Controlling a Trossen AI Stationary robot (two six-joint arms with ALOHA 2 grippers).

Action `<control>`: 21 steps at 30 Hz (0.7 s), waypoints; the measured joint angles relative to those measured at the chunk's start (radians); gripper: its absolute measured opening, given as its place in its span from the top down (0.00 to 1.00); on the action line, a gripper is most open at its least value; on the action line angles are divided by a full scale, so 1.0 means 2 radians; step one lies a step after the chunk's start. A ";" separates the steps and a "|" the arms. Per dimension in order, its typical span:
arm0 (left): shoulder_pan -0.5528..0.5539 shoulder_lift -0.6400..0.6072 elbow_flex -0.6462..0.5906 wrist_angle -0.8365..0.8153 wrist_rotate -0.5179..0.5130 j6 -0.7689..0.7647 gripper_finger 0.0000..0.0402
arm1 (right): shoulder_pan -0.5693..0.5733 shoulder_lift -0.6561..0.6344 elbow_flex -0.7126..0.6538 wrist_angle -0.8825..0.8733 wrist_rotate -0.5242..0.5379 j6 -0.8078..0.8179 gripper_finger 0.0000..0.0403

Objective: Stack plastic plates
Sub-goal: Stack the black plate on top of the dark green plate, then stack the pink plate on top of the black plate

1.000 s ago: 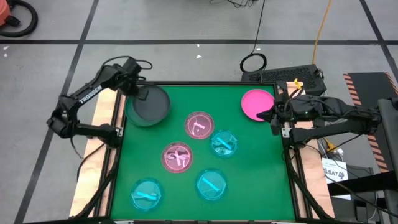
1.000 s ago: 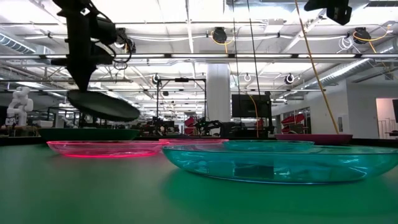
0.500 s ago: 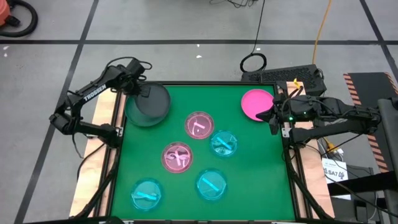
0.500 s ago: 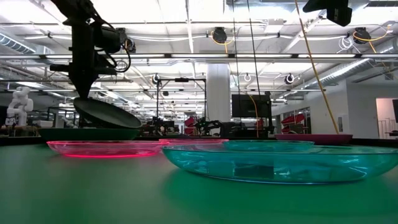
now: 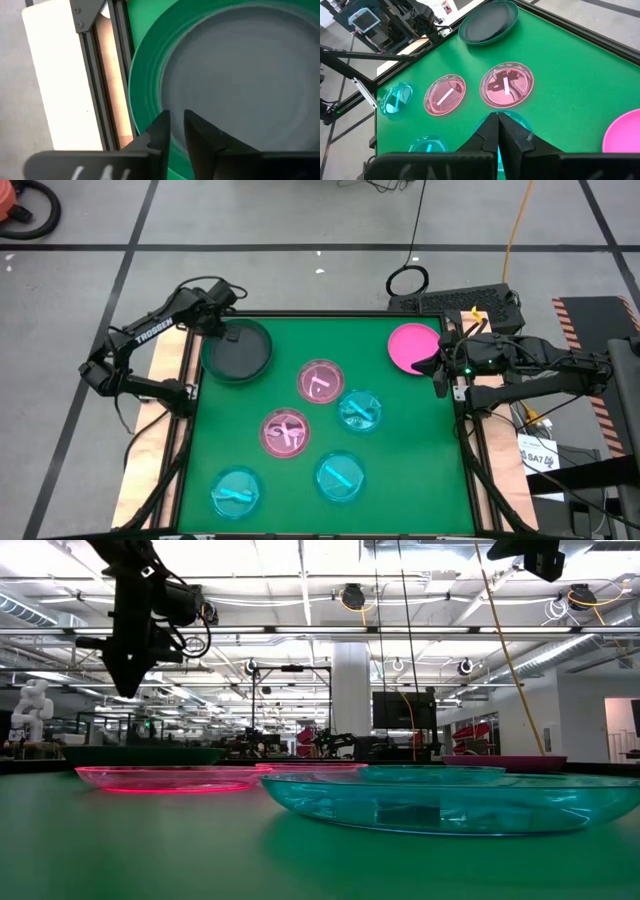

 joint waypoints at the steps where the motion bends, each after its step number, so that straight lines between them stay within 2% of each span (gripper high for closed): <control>1: -0.001 0.000 0.000 -0.002 -0.001 -0.002 0.80 | 0.000 0.000 0.000 0.000 0.000 -0.001 1.00; 7: -0.004 0.000 0.000 -0.019 -0.005 -0.026 0.64 | 0.000 0.000 0.000 -0.001 0.000 -0.002 1.00; 10: -0.005 -0.003 0.000 -0.018 0.020 -0.017 0.60 | 0.000 0.000 0.000 -0.009 0.002 0.014 1.00; 15: -0.031 -0.007 0.001 -0.014 0.065 -0.024 0.58 | 0.000 0.003 0.000 -0.051 0.017 0.054 1.00; 21: -0.098 -0.009 0.001 0.021 0.103 -0.045 0.58 | 0.000 0.011 0.000 -0.097 0.028 0.090 1.00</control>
